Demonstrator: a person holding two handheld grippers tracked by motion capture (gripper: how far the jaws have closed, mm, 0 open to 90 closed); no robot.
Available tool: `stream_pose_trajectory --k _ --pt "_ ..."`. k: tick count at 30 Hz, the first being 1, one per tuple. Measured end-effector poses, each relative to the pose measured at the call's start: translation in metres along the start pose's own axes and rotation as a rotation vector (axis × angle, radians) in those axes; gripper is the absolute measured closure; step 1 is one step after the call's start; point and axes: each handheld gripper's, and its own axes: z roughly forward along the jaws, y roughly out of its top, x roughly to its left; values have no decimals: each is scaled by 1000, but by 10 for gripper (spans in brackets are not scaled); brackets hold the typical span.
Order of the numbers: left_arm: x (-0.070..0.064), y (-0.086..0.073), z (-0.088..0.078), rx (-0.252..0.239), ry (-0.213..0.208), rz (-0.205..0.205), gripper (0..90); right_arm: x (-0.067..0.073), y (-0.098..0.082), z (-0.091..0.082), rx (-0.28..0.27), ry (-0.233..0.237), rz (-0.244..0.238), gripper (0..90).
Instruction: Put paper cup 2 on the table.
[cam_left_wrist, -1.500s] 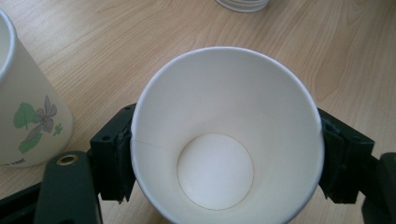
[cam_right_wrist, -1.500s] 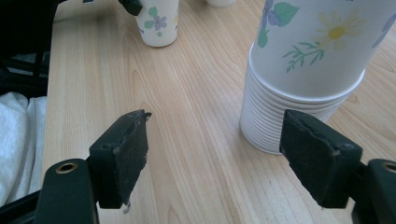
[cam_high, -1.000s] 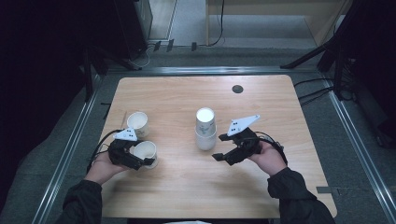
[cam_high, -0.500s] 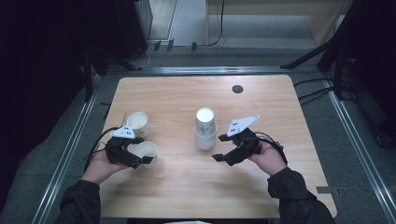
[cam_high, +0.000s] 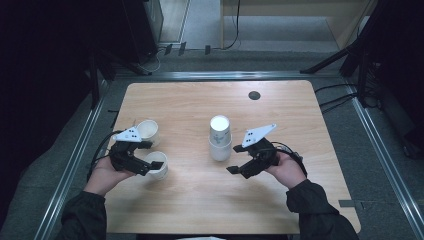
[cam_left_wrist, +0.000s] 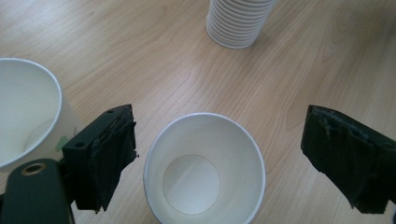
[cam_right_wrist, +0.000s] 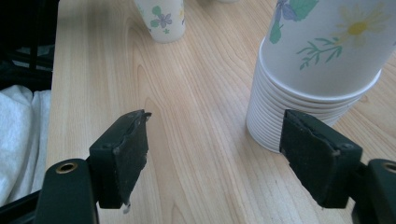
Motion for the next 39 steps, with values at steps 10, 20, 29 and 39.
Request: stream_pose_trajectory --k 10,20,29,39 --pt "-14 16 -2 -9 -11 28 109 4 -1 1 4 3 -9 241" --pt "-25 28 1 -16 -39 43 129 8 -4 -1 6 -2 -15 241" --pt "-39 42 12 -9 -63 66 129 12 -9 -3 8 -15 -18 239" --pt "-54 56 29 15 -117 97 129 17 -14 -6 15 -24 -12 239"
